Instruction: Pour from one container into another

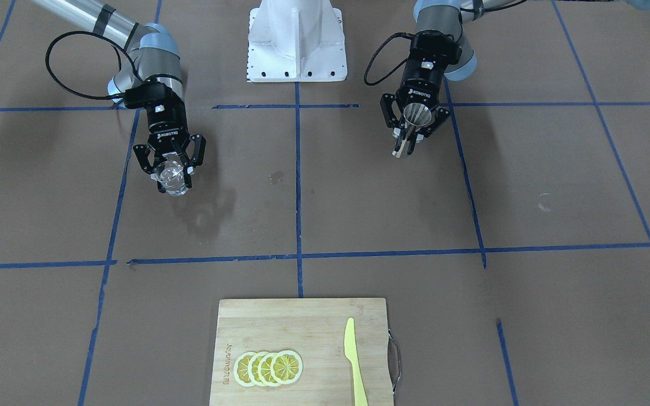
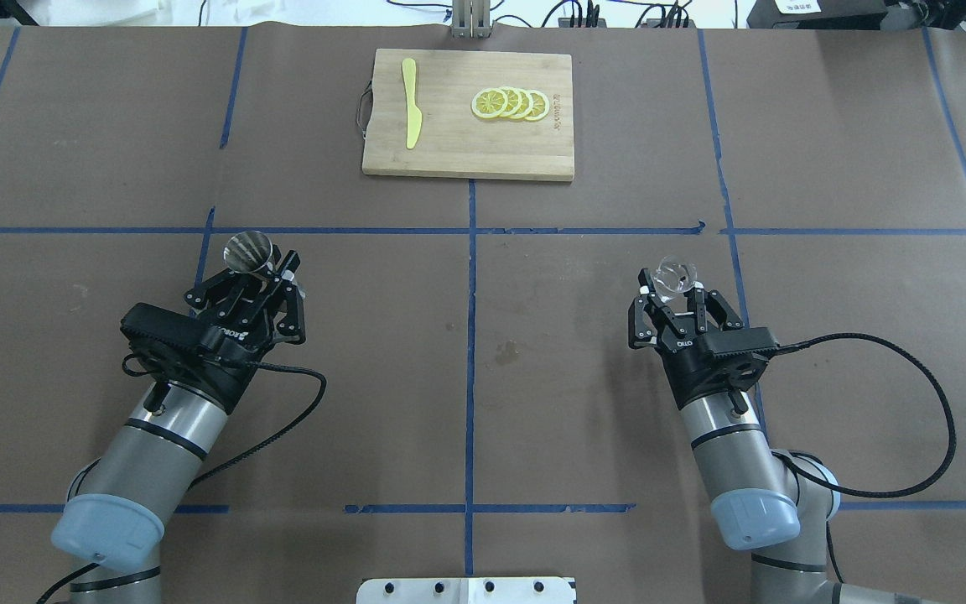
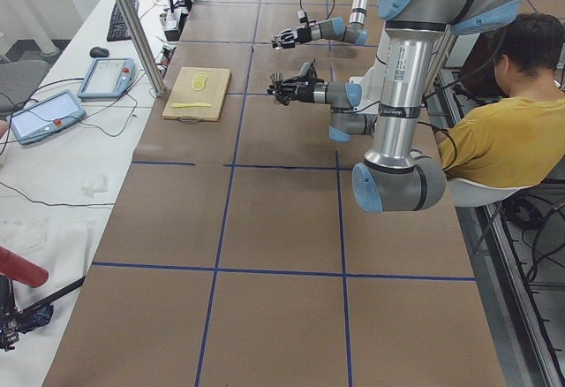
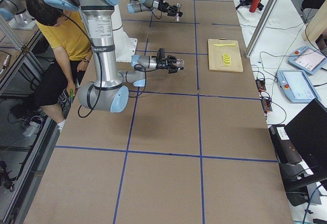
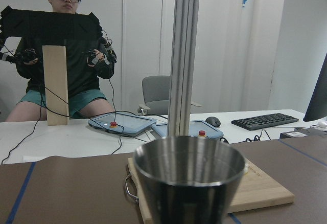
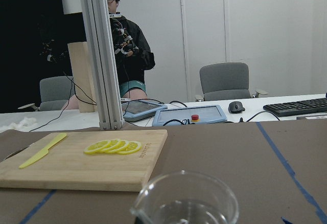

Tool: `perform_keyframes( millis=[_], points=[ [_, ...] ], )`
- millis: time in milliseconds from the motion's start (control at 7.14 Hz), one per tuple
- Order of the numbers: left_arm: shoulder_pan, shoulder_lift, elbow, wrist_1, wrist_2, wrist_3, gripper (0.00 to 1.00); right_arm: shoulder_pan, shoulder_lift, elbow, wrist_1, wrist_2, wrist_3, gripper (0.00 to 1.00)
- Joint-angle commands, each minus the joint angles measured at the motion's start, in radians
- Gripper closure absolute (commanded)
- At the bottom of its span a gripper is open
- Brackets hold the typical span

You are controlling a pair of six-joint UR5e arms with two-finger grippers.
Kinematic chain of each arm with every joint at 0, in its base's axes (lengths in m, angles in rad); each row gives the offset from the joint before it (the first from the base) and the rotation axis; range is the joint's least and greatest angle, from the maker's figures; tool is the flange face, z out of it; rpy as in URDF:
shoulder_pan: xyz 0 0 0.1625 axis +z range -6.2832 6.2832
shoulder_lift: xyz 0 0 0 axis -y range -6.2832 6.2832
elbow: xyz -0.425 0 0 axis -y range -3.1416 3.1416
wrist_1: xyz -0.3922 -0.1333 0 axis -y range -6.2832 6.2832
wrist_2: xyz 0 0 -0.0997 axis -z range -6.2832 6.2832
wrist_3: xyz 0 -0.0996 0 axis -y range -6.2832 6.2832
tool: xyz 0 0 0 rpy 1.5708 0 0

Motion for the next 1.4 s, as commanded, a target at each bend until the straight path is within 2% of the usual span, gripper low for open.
perform_keyframes(
  millis=[0, 280, 420, 700, 840, 980, 1120, 1260],
  points=[
    [0.002, -0.087, 0.088, 0.02, -0.001, 0.001, 1.0, -0.013, 0.045, 0.027, -0.02, 0.008, -0.062, 1.0],
    [-0.001, -0.116, 0.12, 0.022, -0.01, 0.004, 1.0, -0.024, 0.072, 0.056, -0.062, -0.003, -0.092, 1.0],
    [-0.006, -0.124, 0.122, 0.02, -0.021, 0.003, 1.0, -0.024, 0.074, 0.108, -0.134, -0.003, -0.092, 1.0],
    [-0.027, -0.124, 0.125, 0.022, -0.118, 0.036, 1.0, -0.033, 0.072, 0.231, -0.313, -0.001, -0.092, 1.0],
    [-0.061, -0.133, 0.126, 0.014, -0.228, 0.141, 1.0, -0.044, 0.072, 0.283, -0.395, -0.001, -0.092, 1.0],
    [-0.088, -0.145, 0.126, 0.011, -0.377, 0.158, 1.0, -0.054, 0.074, 0.312, -0.447, -0.001, -0.092, 1.0],
    [-0.093, -0.155, 0.129, 0.01, -0.468, 0.197, 1.0, -0.061, 0.088, 0.323, -0.487, -0.001, -0.096, 1.0],
    [-0.098, -0.165, 0.132, -0.016, -0.511, 0.24, 1.0, -0.07, 0.1, 0.34, -0.512, -0.003, -0.121, 1.0]
  ],
)
